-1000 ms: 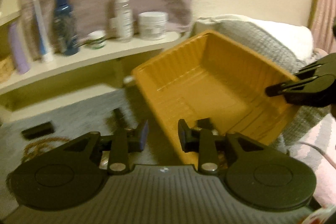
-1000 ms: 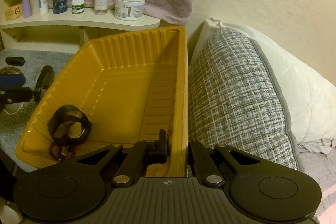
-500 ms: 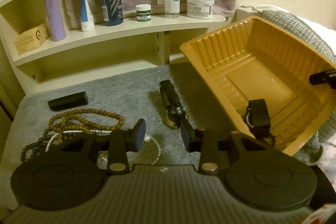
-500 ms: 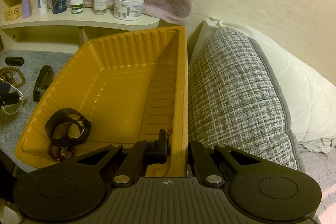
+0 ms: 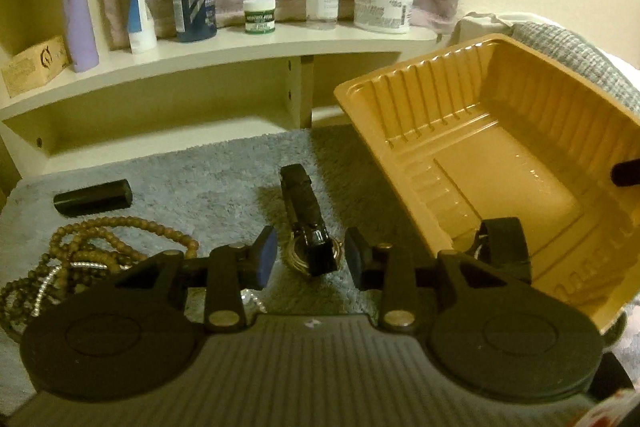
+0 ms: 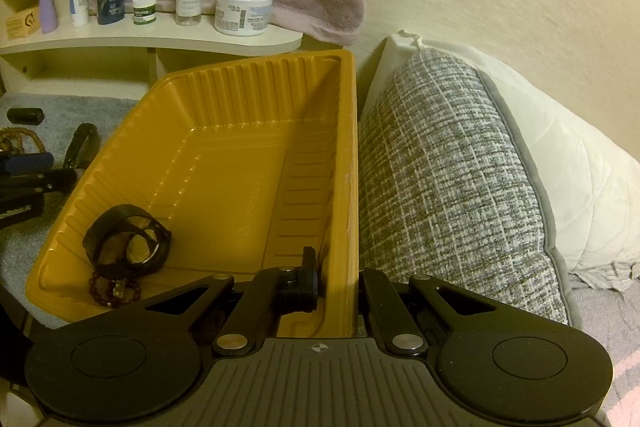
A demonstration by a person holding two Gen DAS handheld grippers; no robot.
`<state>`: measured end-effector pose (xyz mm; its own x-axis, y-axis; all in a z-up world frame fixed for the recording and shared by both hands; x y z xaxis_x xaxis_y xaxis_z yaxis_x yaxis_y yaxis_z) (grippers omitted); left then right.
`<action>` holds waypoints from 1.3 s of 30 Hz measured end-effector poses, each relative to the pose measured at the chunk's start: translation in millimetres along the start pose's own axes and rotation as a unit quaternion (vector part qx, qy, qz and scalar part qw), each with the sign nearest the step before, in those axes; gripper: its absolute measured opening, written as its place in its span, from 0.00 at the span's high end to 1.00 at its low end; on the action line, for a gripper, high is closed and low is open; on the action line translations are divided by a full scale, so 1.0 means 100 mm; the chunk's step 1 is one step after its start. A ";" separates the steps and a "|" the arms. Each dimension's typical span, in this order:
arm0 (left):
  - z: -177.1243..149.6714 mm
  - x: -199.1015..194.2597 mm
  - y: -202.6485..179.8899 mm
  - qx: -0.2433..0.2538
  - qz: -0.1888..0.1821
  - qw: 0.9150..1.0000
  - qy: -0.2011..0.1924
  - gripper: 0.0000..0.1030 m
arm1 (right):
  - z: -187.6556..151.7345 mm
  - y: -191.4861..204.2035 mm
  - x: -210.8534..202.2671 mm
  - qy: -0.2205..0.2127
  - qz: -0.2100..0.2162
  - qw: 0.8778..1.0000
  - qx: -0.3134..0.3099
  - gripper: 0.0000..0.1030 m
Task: Organize jewelry
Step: 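Grasp the second black watch with the metal face using the left tool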
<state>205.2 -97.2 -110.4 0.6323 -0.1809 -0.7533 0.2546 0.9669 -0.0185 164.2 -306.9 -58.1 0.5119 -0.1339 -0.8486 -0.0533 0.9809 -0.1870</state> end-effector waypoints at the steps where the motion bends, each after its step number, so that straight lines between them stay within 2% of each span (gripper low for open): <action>1: 0.00 0.03 0.00 -0.004 0.002 1.000 0.001 0.68 | 0.00 0.00 0.00 0.000 0.000 1.000 0.000 0.97; 5: 0.02 0.11 0.00 -0.006 0.006 1.000 0.007 0.70 | 0.00 -0.01 0.02 0.001 0.000 1.000 0.000 0.96; 12: 0.03 0.13 0.01 -0.004 -0.001 1.000 0.008 0.84 | 0.01 -0.02 0.03 0.001 -0.001 1.000 0.000 0.96; 24: 0.03 -0.06 0.04 0.008 -0.001 1.000 0.008 0.85 | -0.01 0.00 0.01 -0.002 -0.004 1.000 -0.001 0.96; 39: 0.09 -0.42 0.05 0.009 -0.007 1.000 -0.014 0.85 | 0.00 -0.01 0.00 -0.003 -0.003 1.000 -0.002 0.96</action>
<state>186.7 -86.1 -73.4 0.6482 -0.1988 -0.7350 0.2760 0.9610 -0.0165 163.7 -307.4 -57.9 0.5177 -0.1397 -0.8441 -0.0525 0.9795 -0.1944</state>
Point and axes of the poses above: each gripper's, at about its wrist camera, not at the fingertips, and x roughly the way its jaws point, y to its left, z to its top, the point moved 4 cm from there along x, roughly the way its jaws point, and after that the axes turned 9 degrees about y, right-handed, at the moved point
